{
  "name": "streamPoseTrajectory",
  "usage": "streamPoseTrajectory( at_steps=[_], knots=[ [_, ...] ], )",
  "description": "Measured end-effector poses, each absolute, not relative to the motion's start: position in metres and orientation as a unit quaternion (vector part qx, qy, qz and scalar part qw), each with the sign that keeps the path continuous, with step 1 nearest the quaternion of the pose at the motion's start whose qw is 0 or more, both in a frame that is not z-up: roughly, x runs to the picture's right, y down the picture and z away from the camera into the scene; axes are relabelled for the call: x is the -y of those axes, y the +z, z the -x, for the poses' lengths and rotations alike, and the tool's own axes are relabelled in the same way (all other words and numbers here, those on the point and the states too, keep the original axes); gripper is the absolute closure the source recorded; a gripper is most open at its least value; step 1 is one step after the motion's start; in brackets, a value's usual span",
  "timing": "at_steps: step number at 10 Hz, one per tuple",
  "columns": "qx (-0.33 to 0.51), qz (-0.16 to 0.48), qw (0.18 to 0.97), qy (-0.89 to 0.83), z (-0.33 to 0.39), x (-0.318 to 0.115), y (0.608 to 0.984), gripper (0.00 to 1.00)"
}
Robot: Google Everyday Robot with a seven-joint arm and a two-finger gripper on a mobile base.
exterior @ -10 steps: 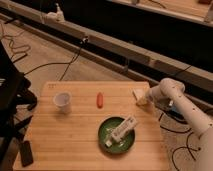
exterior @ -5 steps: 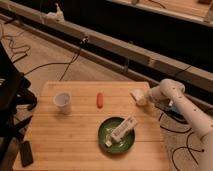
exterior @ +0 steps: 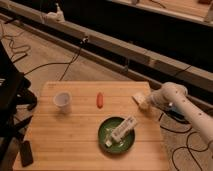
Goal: Wipe the white sponge on the table
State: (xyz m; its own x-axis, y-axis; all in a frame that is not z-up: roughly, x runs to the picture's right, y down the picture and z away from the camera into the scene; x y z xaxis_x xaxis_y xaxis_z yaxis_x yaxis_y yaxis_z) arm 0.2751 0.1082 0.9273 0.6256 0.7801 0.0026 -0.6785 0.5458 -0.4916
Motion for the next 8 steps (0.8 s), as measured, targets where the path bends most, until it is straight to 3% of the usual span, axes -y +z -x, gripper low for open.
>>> streamPoseTrajectory(
  at_steps=[4,8],
  knots=[
    [0.095,0.205,0.870,0.438,-0.321,-0.097,0.913,1.00],
    [0.098,0.219,0.878,0.415,-0.296,-0.090,0.924,1.00]
  ],
)
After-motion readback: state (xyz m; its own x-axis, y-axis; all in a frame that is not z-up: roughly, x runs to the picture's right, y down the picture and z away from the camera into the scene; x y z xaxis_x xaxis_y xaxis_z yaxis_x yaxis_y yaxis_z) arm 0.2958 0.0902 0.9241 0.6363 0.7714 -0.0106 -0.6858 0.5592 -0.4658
